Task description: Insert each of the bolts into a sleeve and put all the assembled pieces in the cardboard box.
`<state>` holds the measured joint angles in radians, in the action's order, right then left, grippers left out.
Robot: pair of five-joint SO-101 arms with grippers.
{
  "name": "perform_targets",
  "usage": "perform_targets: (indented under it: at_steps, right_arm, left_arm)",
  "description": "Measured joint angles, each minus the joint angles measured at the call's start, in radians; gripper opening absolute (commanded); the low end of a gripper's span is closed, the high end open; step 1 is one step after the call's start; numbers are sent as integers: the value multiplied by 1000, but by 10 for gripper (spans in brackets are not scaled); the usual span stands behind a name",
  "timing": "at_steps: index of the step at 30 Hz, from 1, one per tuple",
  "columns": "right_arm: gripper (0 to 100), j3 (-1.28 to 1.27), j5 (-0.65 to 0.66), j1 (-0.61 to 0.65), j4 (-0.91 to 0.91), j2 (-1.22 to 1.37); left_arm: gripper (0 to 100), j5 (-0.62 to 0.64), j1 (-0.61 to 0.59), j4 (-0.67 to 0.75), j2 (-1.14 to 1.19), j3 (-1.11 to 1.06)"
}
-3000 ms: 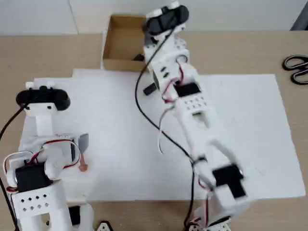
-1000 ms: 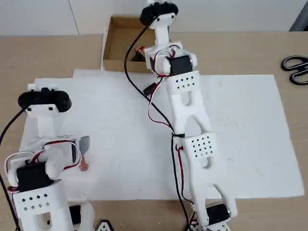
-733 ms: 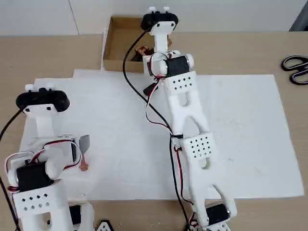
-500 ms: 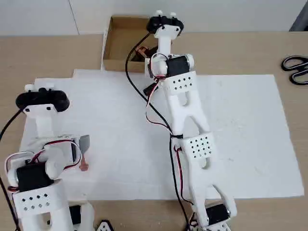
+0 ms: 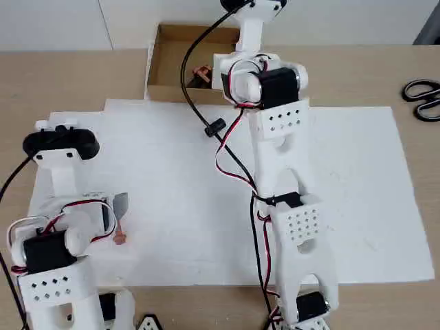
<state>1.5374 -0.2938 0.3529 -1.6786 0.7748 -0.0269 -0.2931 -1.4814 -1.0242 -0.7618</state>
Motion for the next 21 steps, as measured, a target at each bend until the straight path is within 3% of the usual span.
perform_targets:
  at_steps: [13,21]
  right_arm:
    - [144,-509,-6,-14,37,-275]
    - [144,-543,-195,-11,157,-143]
  left_arm:
    - [261,0,0,0,0,0]
    - [261,0,0,0,0,0]
